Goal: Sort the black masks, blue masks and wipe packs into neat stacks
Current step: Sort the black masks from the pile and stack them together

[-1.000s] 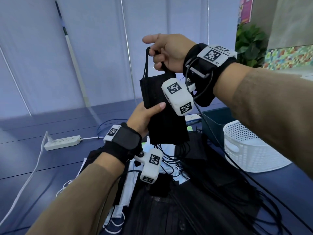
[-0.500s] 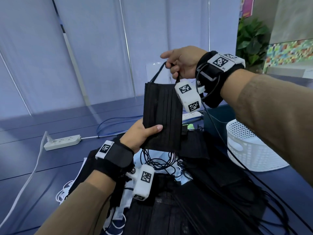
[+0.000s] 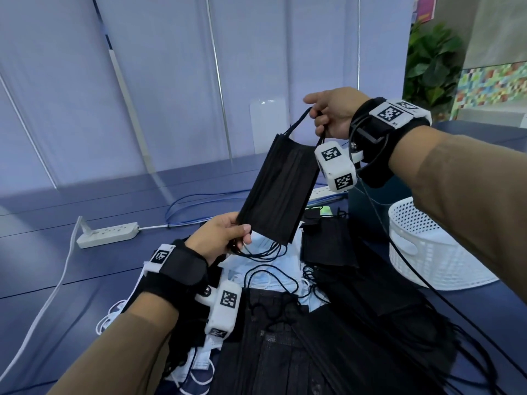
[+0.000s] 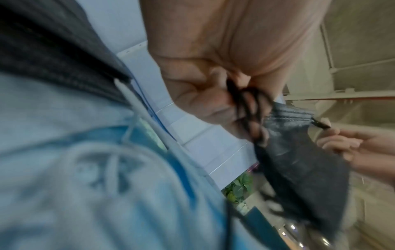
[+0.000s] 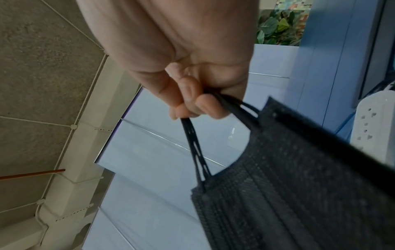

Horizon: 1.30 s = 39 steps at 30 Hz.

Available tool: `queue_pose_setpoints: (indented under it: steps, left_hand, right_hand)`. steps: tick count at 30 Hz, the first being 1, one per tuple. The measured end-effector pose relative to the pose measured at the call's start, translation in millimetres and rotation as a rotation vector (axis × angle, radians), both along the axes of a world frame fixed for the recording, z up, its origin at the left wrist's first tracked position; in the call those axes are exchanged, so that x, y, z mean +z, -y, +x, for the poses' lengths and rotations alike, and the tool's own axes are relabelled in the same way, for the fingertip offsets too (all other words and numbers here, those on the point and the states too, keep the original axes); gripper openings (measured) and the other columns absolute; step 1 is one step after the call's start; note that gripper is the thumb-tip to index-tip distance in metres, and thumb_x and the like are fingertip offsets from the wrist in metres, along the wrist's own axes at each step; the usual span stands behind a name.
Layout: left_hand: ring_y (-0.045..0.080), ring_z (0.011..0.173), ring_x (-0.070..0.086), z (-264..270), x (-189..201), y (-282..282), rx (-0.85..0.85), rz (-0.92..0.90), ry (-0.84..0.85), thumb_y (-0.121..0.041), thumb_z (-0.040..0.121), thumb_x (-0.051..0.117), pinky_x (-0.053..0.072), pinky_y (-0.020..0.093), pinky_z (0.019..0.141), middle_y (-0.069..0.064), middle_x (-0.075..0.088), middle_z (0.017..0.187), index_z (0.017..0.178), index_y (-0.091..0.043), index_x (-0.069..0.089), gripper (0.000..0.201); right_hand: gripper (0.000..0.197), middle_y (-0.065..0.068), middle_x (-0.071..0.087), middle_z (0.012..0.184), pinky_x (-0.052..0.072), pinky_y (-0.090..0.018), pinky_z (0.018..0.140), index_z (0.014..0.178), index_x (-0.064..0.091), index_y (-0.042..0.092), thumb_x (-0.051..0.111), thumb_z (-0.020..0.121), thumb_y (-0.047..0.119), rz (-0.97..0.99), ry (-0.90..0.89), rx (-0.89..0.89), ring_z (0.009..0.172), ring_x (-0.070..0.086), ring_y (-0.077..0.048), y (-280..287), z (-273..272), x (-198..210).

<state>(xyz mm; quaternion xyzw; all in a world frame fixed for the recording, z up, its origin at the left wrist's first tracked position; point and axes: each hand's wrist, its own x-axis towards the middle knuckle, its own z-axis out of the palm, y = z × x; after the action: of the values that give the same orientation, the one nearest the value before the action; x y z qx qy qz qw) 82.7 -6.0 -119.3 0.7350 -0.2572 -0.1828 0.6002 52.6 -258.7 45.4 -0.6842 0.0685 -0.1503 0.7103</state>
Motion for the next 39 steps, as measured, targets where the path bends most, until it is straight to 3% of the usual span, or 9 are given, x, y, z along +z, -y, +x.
queue_pose_setpoints:
  steps: [7,13,17,22,26,28,30,36,39]
  left_hand:
    - [0.012,0.050,0.060,4,7,2,0.267,-0.376,-0.210,-0.002,0.095,0.046,0.053,0.028,0.056,-0.003,0.049,0.050,0.089,-0.014,0.051,0.014]
    - [0.010,0.046,0.051,8,-2,-14,0.223,-0.092,-0.160,0.006,0.091,0.050,0.054,0.026,0.056,0.006,0.051,0.066,0.086,-0.011,0.051,0.018]
    - [0.013,0.068,0.052,0,-2,-6,0.132,0.070,-0.067,0.002,0.089,0.055,0.044,0.022,0.059,0.003,0.057,0.075,0.088,-0.013,0.058,0.016]
    - [0.014,0.105,0.053,-10,23,19,0.102,0.290,0.175,-0.020,0.087,0.066,0.041,0.018,0.073,0.000,0.056,0.115,0.129,-0.021,0.046,0.046]
    - [0.014,0.134,0.037,-10,48,53,0.070,0.081,0.326,-0.017,0.085,0.069,0.041,0.014,0.088,0.003,0.042,0.142,0.141,-0.019,0.035,0.065]
    - [0.014,0.133,0.041,-8,60,69,-0.029,-0.002,0.332,-0.021,0.083,0.072,0.037,0.029,0.106,0.001,0.047,0.141,0.138,-0.018,0.040,0.064]
    - [0.015,0.122,0.054,-8,66,84,-0.065,-0.004,0.336,-0.019,0.085,0.069,0.040,0.037,0.107,0.003,0.058,0.131,0.130,-0.015,0.049,0.050]
    - [0.023,0.105,0.063,-2,68,109,0.002,-0.080,0.283,-0.012,0.090,0.060,0.051,0.028,0.092,0.014,0.064,0.119,0.119,-0.003,0.060,0.030]
    - [0.017,0.090,0.065,8,75,114,-0.047,-0.049,0.291,-0.009,0.090,0.059,0.052,0.025,0.086,0.010,0.067,0.106,0.111,-0.003,0.062,0.022]
  right_hand:
    - [0.033,-0.003,0.038,0.066,0.028,-0.023,0.049,0.087,0.055,0.011,0.026,0.089,-0.004,0.012,0.021,-0.112,0.048,0.024,-0.012,9,-8,-14]
    - [0.031,-0.004,0.039,0.067,0.032,-0.023,0.049,0.090,0.055,0.011,0.028,0.089,-0.004,0.074,0.043,-0.094,0.046,0.026,-0.012,26,-23,-23]
    - [0.029,-0.003,0.041,0.065,0.034,-0.023,0.049,0.092,0.055,0.013,0.031,0.089,-0.004,0.014,0.131,0.031,0.043,0.031,-0.012,14,-31,-14]
    - [0.030,-0.004,0.044,0.065,0.028,-0.019,0.044,0.094,0.054,0.014,0.032,0.089,-0.006,-0.147,0.192,0.181,0.043,0.028,-0.011,-12,-38,4]
    - [0.028,-0.005,0.046,0.067,0.026,-0.021,0.047,0.094,0.055,0.015,0.035,0.090,-0.005,-0.278,0.181,0.320,0.046,0.027,-0.012,-20,-40,9]
    - [0.028,-0.005,0.046,0.068,0.026,-0.021,0.048,0.096,0.055,0.014,0.036,0.090,-0.005,-0.309,0.191,0.356,0.047,0.028,-0.012,-20,-41,12]
    - [0.028,-0.005,0.047,0.068,0.028,-0.021,0.049,0.097,0.056,0.014,0.037,0.090,-0.005,-0.313,0.214,0.347,0.046,0.030,-0.012,-18,-42,17]
    - [0.027,-0.005,0.046,0.069,0.033,-0.021,0.045,0.093,0.056,0.015,0.036,0.091,-0.004,-0.357,0.214,0.120,0.043,0.035,-0.011,21,-39,28]
    - [0.012,-0.004,0.045,0.074,0.032,-0.021,0.043,0.094,0.054,0.016,0.043,0.096,0.011,-0.643,0.046,-0.020,0.046,0.035,-0.012,49,-35,17]
